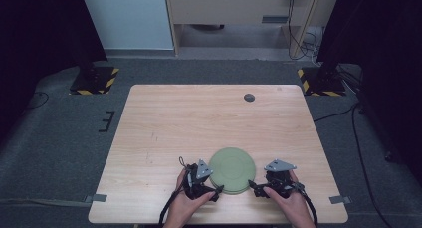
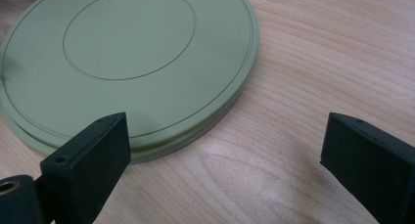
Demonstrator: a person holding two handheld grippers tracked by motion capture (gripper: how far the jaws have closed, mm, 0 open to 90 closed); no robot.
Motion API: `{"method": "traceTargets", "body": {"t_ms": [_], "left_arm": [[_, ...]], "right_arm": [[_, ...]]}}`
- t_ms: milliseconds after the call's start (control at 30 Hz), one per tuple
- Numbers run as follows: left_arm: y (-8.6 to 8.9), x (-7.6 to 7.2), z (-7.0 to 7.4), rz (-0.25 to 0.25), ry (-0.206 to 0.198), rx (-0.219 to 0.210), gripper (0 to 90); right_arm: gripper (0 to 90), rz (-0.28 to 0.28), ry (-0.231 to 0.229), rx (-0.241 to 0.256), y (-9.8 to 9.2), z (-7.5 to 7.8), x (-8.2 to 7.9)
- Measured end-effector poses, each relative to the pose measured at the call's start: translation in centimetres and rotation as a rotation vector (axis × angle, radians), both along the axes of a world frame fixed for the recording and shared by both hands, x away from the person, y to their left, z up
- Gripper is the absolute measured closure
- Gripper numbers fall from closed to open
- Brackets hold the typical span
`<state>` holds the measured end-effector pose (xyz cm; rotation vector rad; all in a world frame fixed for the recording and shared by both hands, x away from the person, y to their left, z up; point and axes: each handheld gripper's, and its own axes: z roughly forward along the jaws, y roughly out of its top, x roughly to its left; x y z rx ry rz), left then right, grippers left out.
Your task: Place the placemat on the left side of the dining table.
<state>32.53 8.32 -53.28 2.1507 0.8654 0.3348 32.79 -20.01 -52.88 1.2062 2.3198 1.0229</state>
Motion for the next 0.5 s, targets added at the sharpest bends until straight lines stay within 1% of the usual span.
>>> {"method": "traceTargets", "body": {"t_ms": [200,333,500], "left_arm": [[-0.06,0.07,0.03,0.009,-0.011,0.006,4.1],[-0.06,0.33,0.01,0.009,-0.006,0.003,3.5],[-0.10,0.69,0.12,0.007,-0.015,0.015,4.2]], "right_arm": [[3.4,-0.019,-0.004,-0.004,0.08,-0.03,0.29],[2.9,-0.027,-0.004,-0.006,0.11,-0.03,0.45],[2.9,-0.036,-0.012,-0.009,0.15,-0.06,0.69]]}}
